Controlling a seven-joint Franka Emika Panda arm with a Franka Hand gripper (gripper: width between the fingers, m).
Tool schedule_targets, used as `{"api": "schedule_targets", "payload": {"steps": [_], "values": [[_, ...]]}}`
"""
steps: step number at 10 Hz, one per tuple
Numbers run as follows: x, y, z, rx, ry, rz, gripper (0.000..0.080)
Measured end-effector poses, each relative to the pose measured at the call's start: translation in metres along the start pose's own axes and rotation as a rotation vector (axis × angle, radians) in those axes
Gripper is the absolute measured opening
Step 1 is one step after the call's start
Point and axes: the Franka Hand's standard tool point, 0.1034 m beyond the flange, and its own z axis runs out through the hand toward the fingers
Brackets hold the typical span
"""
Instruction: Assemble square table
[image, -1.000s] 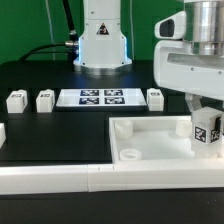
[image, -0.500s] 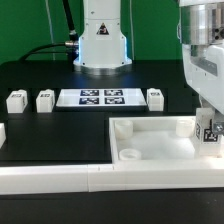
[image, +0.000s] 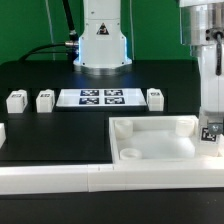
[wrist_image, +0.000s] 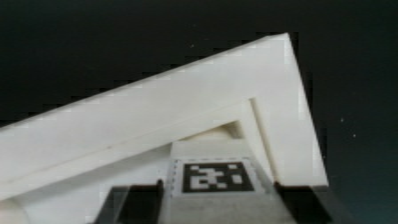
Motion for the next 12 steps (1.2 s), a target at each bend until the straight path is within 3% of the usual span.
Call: {"api": "schedule_targets", "payload": {"steps": [1,2,3,4,6,9,12], "values": [[-0.002,0.001,0.001,0.009,0.006,-0.191,0.052],[-0.004,0.002,0.003,0.016,0.008,-0.34,0.052],[-0.006,0.003,0.003,0.007,0.007,-0.444,0.0609],[-0.004,0.002,0.003,0.008,0.008,-0.509,0.0641],[-0.003,0.002,0.003,0.007,0.012,-0.673,0.0648],[0.006,-0.005,-0.004,-0.031,0.053,-1.256,0.0649],[0.008,-0.005,-0.003,-0.041,0.054,-1.434,0.0649]]}}
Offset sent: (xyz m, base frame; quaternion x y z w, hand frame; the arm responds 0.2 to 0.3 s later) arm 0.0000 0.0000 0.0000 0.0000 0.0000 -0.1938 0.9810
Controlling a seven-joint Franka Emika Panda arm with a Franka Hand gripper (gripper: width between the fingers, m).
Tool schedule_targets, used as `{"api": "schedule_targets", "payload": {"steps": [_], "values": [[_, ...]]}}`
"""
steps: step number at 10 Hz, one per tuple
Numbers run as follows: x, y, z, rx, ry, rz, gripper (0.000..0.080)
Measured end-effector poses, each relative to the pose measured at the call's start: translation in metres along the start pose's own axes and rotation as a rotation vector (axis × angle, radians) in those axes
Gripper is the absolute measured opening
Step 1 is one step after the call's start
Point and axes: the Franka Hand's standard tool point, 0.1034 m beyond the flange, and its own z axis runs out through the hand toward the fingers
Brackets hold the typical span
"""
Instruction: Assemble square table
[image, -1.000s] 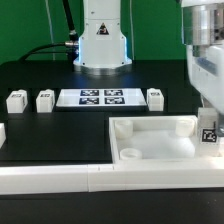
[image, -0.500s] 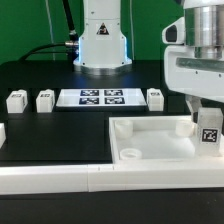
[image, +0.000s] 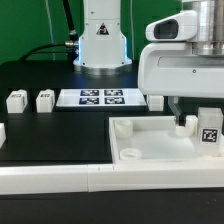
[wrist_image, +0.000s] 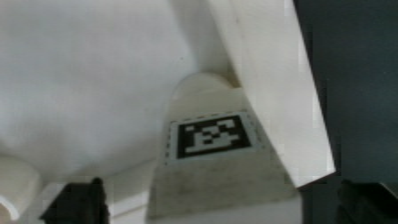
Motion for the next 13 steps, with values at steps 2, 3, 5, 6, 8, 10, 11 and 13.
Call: {"api": "schedule_targets", "payload": {"steps": [2,3,5,6,8,10,11,13], "values": [[-0.0001,-0.0001,0.0001,0.001,0.0,0.051,0.0525],[-0.0002,-0.0002,0.0001,0.001,-0.001,0.12,0.0525],[-0.0001,0.0003,0.0002,0.0,-0.001,0.235,0.029],[0.0002,0.0009,0.0002,0.001,-0.001,0.328,0.029],[0.0007,0.0026,0.0001,-0.001,-0.003,0.59,0.029],[-0.0003,0.0034,0.0006,0.014,-0.027,0.963,0.029],[-0.0008,0.0029,0.0008,0.026,-0.043,1.098,0.029],[-0.001,0.0021,0.0011,0.05,-0.085,1.363,0.029]]}}
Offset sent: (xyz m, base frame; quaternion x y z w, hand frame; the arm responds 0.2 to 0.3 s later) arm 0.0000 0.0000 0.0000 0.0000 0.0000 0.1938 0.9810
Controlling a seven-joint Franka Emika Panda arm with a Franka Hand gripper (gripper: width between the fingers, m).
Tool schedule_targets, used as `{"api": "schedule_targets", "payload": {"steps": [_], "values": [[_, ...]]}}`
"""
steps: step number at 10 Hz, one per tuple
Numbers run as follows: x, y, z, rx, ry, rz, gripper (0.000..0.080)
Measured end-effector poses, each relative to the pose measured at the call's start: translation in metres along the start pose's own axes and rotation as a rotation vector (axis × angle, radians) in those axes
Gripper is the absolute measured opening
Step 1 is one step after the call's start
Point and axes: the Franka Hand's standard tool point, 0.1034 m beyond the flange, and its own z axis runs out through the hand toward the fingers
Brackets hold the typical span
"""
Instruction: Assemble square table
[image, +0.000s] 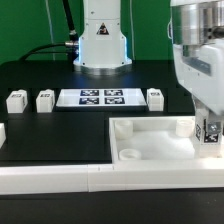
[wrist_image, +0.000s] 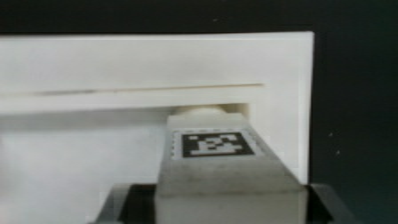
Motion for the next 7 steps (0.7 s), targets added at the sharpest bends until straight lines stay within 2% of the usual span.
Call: {"api": "schedule_targets", "payload": {"steps": [3,5,6,7], "values": [[-0.0017,0.0021,0.0004,-0.003,0.015,0.162,0.0291],[0.0008,0.0013,0.0005,0.0,0.02,0.178,0.0291],[0.0006,0.0014,0.0006,0.0,0.02,0.177,0.0389],[0.0006,0.0015,0.0006,0.0,0.02,0.177,0.0528]]}}
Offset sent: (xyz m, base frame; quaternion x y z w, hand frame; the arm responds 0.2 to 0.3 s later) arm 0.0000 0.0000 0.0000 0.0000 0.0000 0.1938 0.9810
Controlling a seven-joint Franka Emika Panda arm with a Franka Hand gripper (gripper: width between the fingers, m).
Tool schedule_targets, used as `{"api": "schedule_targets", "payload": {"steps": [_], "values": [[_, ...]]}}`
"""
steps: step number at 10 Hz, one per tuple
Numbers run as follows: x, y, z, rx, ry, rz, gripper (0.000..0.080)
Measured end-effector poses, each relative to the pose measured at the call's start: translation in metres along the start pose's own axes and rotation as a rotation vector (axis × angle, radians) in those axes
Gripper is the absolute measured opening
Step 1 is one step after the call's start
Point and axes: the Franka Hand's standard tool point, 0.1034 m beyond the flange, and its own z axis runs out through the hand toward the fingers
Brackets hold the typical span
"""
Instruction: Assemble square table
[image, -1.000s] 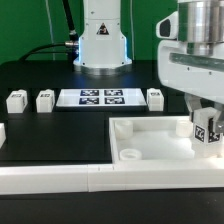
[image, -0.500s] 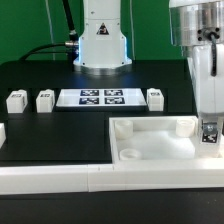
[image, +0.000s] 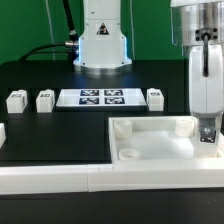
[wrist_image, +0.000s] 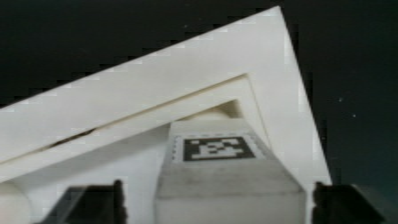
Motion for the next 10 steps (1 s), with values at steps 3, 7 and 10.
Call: {"api": "schedule_targets", "payload": {"steps": [3,7,10], "values": [[-0.009,0.0,-0.016,0.012,-0.019,-0.028,0.0642],[-0.013,0.004,-0.029,0.005,-0.033,-0.067,0.0649],[-0.012,0.004,-0.028,0.004,-0.032,-0.067,0.0649]]}}
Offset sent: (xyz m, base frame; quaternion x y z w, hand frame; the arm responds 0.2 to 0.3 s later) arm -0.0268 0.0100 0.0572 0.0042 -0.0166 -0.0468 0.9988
